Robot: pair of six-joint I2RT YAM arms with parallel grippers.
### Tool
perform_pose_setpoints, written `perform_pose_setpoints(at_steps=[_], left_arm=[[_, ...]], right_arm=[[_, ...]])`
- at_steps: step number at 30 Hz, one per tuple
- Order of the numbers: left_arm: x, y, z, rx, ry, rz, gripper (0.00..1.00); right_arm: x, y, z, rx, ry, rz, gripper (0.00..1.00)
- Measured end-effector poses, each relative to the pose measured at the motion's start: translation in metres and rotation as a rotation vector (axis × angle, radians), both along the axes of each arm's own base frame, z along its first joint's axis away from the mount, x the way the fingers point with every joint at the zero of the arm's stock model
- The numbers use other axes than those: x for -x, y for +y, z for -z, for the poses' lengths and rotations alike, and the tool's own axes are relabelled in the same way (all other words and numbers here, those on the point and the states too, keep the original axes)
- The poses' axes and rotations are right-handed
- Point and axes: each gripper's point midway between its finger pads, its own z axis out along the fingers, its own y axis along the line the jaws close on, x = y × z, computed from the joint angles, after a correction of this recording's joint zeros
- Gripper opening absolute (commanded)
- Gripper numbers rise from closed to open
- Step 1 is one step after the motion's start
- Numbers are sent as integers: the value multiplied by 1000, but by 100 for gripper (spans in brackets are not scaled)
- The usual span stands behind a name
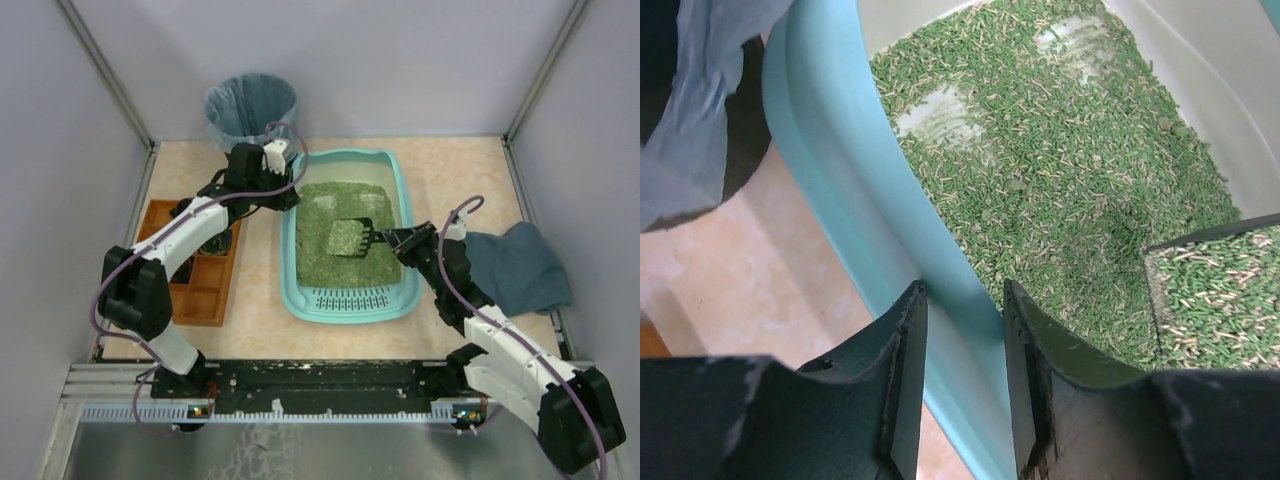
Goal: Clean the litter box
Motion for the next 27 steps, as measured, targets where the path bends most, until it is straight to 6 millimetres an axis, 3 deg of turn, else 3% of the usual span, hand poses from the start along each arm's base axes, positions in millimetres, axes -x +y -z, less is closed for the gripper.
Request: perform_pose_setpoints(at_steps=[10, 15, 19, 27], left_arm=[[-10, -15, -2, -33, -41, 30, 48], [-3, -14, 7, -51, -26, 35, 58], [3, -11, 12, -67, -16, 22, 59], [9, -4, -6, -52, -57, 1, 60]], right_arm=[[-8, -29, -12, -17, -30, 78, 0], [-18, -24, -13, -66, -34, 38, 0], [-20, -28, -8, -89, -24, 42, 0], [-25, -41, -13, -149, -32, 59, 0]])
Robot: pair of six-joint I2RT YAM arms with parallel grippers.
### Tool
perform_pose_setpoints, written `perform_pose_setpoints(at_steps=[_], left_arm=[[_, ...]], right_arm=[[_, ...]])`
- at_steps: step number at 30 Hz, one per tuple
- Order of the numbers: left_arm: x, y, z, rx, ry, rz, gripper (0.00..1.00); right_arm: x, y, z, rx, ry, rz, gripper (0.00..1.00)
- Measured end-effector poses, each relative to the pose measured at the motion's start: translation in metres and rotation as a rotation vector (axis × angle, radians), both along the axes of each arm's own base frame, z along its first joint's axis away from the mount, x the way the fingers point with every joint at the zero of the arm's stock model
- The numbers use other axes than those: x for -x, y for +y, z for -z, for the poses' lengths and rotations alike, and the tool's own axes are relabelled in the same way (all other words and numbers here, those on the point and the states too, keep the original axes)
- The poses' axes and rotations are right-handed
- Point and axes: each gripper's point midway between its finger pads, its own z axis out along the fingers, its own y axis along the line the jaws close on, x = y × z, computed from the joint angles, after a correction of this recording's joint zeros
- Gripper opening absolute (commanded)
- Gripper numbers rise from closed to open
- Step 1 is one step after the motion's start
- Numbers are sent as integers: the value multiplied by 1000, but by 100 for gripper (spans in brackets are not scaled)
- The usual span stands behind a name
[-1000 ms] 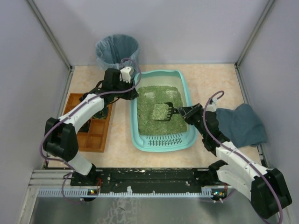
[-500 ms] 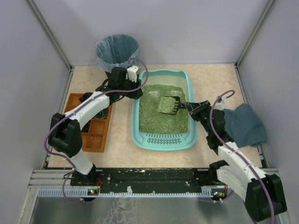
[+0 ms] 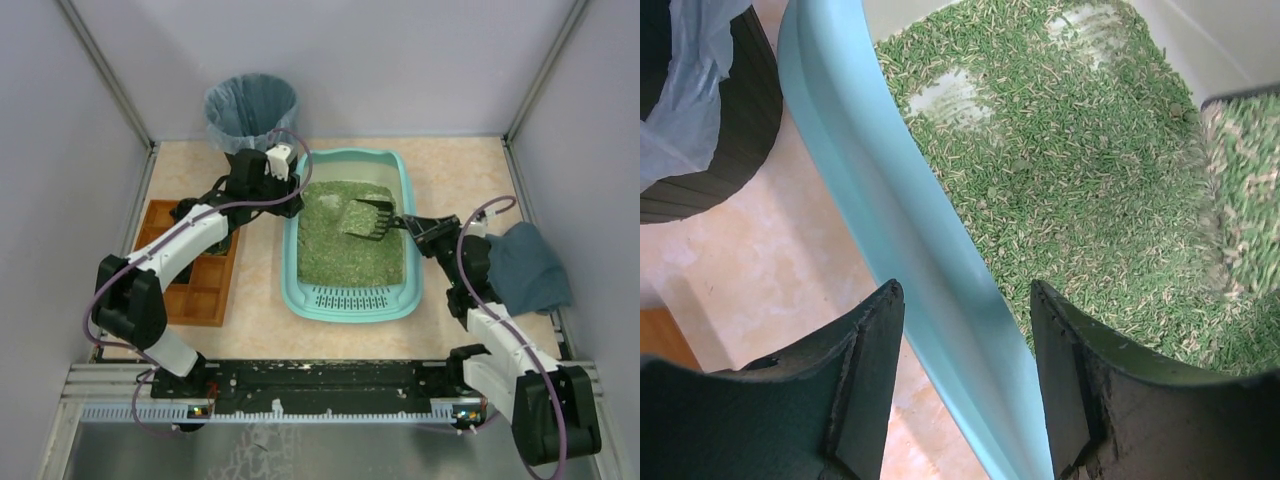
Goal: Clean the litter box
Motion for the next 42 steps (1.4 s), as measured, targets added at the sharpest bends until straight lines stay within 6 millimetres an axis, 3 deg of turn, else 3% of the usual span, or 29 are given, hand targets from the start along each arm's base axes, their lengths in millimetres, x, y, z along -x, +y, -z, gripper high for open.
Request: perform_pose_setpoints(at_steps=[3, 7, 11, 15, 18, 31, 35, 40, 42], left_arm=[[0, 0, -3, 6, -12, -2, 60], [2, 1, 0, 6, -9, -5, 60], [2, 1, 1, 11, -13, -7, 60], [4, 3, 3, 10, -12, -7, 60], [4, 3, 3, 11, -14, -8, 60], [6, 3, 7, 16, -13, -6, 59], [6, 3, 7, 19, -13, -6, 60], [7, 2, 8, 23, -13, -5, 60], [7, 2, 8, 23, -13, -6, 60]], right_arm=[[-2, -10, -1, -56, -1, 31, 0], [-3, -4, -7, -122, -7, -17, 0], [-3, -12, -6, -174, -4, 4, 0], [0, -4, -8, -200, 2, -40, 0], [-1, -14, -6, -221, 4, -10, 0], [1, -8, -3, -231, 33, -48, 0], [-3, -18, -2, -231, 35, -11, 0], [-1, 1, -1, -209, 50, -75, 0], [-4, -7, -2, -213, 48, -46, 0]])
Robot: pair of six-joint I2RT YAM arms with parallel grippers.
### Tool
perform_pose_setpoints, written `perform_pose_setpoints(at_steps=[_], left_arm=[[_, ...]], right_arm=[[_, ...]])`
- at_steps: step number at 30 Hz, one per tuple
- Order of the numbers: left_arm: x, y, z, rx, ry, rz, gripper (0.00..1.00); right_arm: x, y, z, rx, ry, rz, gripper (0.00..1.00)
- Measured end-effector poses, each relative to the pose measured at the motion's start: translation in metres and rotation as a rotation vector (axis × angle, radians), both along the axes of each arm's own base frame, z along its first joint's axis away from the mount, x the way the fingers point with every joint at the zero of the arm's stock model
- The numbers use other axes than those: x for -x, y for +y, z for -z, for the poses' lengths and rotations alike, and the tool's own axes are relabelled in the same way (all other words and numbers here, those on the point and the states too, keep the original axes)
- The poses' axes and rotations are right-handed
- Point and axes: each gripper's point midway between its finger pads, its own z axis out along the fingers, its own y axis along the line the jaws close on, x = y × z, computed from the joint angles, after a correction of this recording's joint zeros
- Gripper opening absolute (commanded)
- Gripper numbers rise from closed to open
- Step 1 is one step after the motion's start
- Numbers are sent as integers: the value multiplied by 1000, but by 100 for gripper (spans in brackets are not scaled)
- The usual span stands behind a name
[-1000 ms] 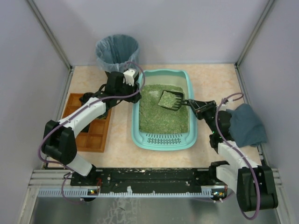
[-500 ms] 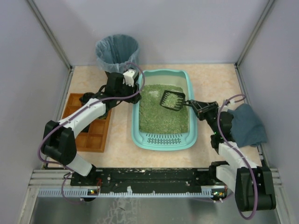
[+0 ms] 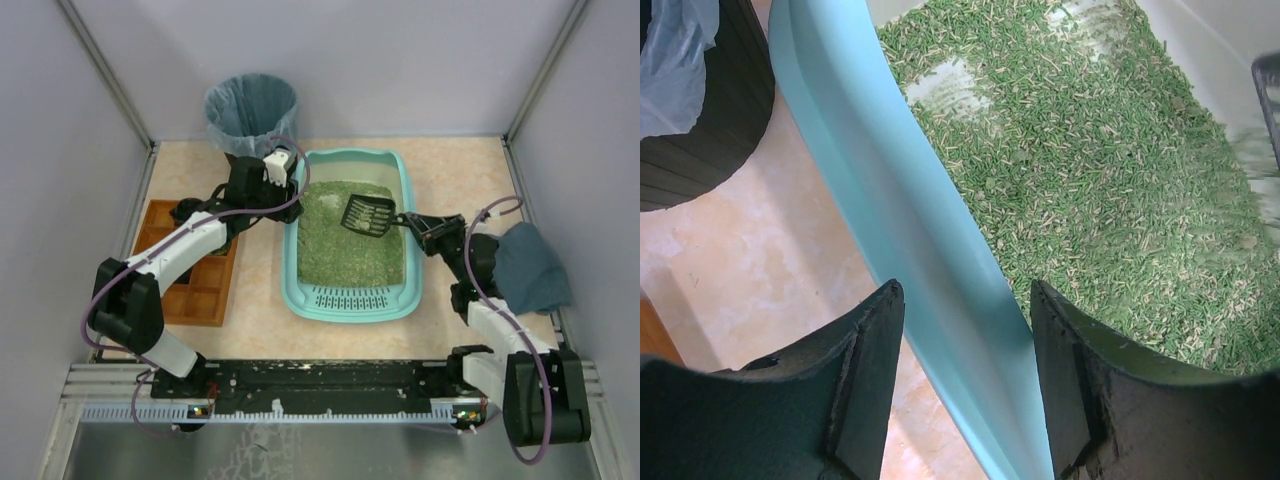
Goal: Clean the litter box
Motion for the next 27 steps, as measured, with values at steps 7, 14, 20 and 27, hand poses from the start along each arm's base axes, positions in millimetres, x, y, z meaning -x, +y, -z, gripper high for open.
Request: perform_pose_setpoints(at_steps=[7, 14, 20, 27], left_arm=[[1, -1, 1, 4, 0, 4, 60], [1, -1, 1, 5, 1, 7, 60], [2, -1, 1, 6, 1, 7, 60], [2, -1, 1, 5, 2, 8, 60]], right_arm=[[-2, 7, -4, 31, -7, -19, 0], [-8, 20, -7, 138, 6, -64, 0], [-23, 27, -18, 326, 5, -58, 0], [-37, 61, -4, 545, 39, -102, 0]])
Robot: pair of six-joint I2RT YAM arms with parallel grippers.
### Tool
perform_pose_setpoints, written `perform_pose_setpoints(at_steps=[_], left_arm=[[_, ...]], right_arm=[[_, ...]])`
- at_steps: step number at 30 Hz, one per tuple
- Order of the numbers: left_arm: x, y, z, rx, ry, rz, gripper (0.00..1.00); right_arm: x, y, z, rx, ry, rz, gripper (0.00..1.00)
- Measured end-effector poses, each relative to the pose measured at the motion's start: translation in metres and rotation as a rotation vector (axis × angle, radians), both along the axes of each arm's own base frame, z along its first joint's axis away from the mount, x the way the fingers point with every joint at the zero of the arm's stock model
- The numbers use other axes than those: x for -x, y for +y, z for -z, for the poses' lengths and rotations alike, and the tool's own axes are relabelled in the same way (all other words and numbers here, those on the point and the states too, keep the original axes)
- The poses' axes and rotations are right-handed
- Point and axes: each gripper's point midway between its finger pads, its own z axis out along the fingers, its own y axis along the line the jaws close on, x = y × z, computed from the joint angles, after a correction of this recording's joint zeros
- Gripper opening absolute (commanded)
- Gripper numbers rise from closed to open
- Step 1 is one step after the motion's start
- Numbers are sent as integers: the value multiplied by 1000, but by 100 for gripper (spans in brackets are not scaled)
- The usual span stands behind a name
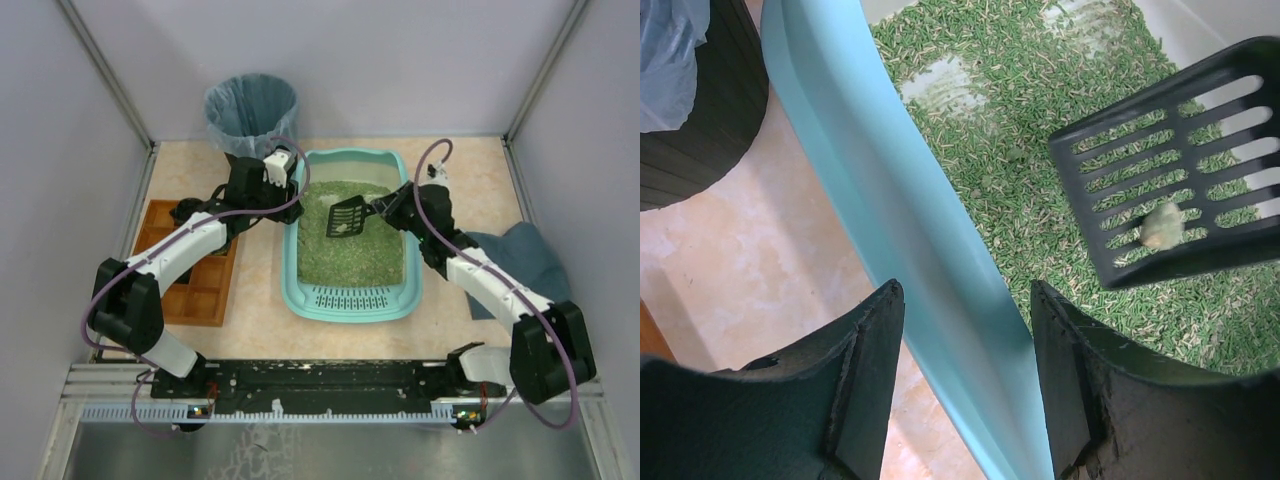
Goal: Clean the litter box
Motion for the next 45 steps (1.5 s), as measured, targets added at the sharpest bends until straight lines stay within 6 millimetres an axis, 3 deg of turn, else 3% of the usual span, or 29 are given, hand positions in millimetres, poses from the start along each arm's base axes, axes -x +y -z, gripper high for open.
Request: perform_pose_setpoints(at_steps=[12, 23, 29, 35, 40, 45], left_arm=[[1, -1, 0, 3, 2, 5, 60], [2, 0, 1, -1, 9, 6, 59], [2, 0, 2, -1, 11, 8, 59], [4, 0, 4, -6, 18, 11, 59], [3, 3, 5, -9, 22, 6, 59], [4, 3, 5, -10, 24, 6, 59]], right_arm=[[-48, 36, 39, 264, 62, -41, 0], [-68, 82, 54, 339, 99, -154, 0], [-65, 106, 65, 258, 98, -218, 0], [-57, 114, 77, 119, 79, -219, 0], [-50, 111, 82, 53, 71, -194, 0], [-32, 101, 92, -16, 110, -168, 0]])
